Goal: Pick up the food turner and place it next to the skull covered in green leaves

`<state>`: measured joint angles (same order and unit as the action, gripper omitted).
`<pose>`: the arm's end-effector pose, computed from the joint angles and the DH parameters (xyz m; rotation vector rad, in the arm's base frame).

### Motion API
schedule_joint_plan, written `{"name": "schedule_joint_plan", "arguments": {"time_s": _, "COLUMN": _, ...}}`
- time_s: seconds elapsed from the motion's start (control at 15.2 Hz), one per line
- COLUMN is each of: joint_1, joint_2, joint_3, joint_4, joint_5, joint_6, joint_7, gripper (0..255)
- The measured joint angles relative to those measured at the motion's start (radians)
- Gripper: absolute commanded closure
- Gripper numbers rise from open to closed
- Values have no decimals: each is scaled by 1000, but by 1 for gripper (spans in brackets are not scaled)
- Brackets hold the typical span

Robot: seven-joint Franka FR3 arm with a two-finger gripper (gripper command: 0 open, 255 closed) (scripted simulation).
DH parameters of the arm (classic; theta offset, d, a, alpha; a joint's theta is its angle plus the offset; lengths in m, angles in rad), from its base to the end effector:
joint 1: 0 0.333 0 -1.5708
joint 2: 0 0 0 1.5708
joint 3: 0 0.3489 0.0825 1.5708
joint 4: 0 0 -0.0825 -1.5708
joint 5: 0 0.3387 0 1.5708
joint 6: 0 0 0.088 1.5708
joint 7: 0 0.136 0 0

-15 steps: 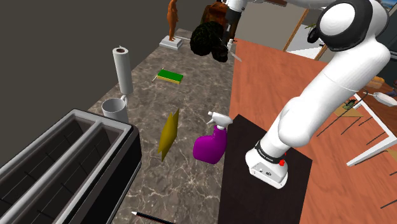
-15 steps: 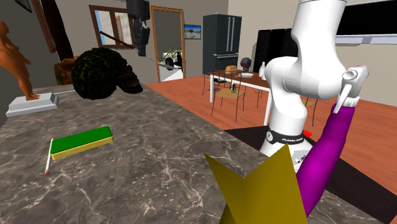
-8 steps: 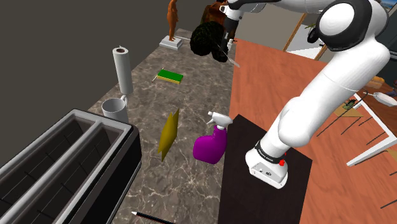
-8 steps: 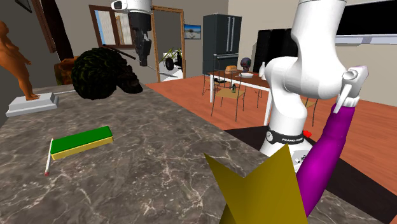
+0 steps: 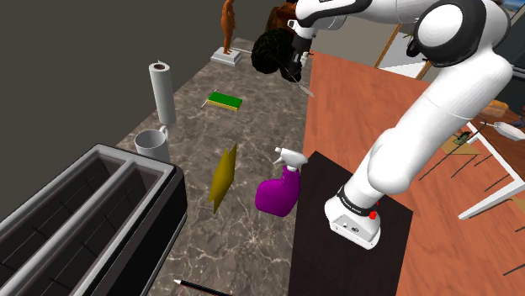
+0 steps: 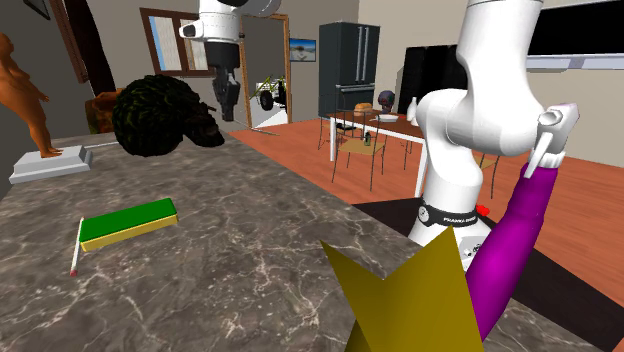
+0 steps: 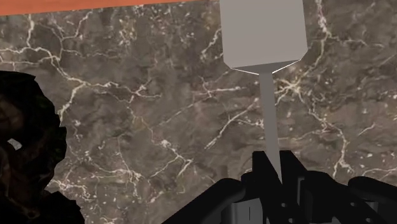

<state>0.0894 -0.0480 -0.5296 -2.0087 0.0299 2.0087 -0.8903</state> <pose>0.4571 -0.2166 0.4981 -3.0502 -0.6789 -0.1005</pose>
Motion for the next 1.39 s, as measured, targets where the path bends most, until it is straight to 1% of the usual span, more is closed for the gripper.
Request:
{"name": "schedule_joint_plan", "arguments": {"time_s": 0.53, "joint_1": -1, "joint_2": 32, "joint_3": -3, "joint_4": -75, "joint_5": 21, "joint_6": 103, "joint_7": -18, "gripper": 255}}
{"name": "schedule_joint_plan", "arguments": {"time_s": 1.39, "joint_1": -7, "joint_2": 126, "joint_3": -3, "joint_4": -167, "joint_5": 90, "joint_6": 271, "joint_7": -72, "gripper": 255}}
